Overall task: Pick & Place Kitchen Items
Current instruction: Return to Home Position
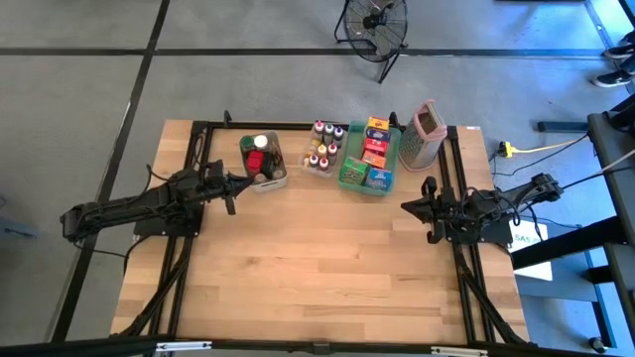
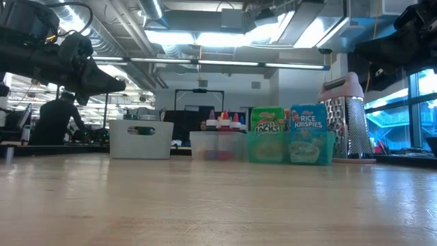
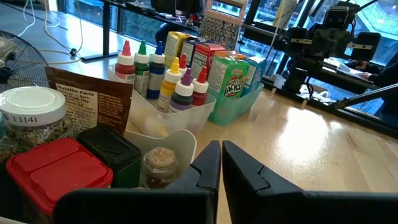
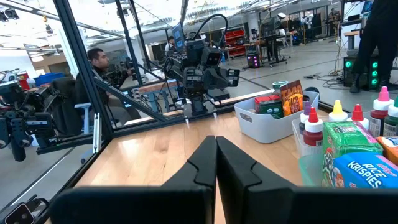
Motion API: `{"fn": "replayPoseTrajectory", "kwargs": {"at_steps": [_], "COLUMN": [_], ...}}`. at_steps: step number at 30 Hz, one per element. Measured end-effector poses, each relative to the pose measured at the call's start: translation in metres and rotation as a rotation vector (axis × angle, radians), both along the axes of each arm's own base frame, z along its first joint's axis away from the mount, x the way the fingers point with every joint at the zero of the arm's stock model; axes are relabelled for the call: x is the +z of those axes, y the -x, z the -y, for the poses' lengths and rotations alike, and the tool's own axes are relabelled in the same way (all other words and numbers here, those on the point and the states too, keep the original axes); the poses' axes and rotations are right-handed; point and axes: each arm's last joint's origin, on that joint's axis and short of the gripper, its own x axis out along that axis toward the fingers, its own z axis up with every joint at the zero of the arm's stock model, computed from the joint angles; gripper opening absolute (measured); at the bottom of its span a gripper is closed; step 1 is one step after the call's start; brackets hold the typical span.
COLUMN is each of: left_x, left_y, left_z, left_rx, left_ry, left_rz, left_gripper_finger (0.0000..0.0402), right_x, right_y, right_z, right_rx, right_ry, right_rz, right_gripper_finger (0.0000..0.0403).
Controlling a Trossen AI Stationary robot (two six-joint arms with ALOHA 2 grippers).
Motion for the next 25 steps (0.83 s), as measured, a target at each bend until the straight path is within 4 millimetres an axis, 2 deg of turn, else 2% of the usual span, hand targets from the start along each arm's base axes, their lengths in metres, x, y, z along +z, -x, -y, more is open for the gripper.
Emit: {"fn": "replayPoseTrajectory", "kwargs": {"at_steps": [25], "left_x": [0.0], "left_y": [0.0], "left_z": [0.0], "left_rx": [0.0], "left_ry": [0.0], "left_rz": [0.0], "left_gripper_finger": [0.0013], "right_x": [0.0], "right_y": [0.0], "right_z": [0.0], "right_rx": [0.0], "right_ry": [0.0], "right_rz": [0.0], "right_gripper_finger": [0.0009]}}
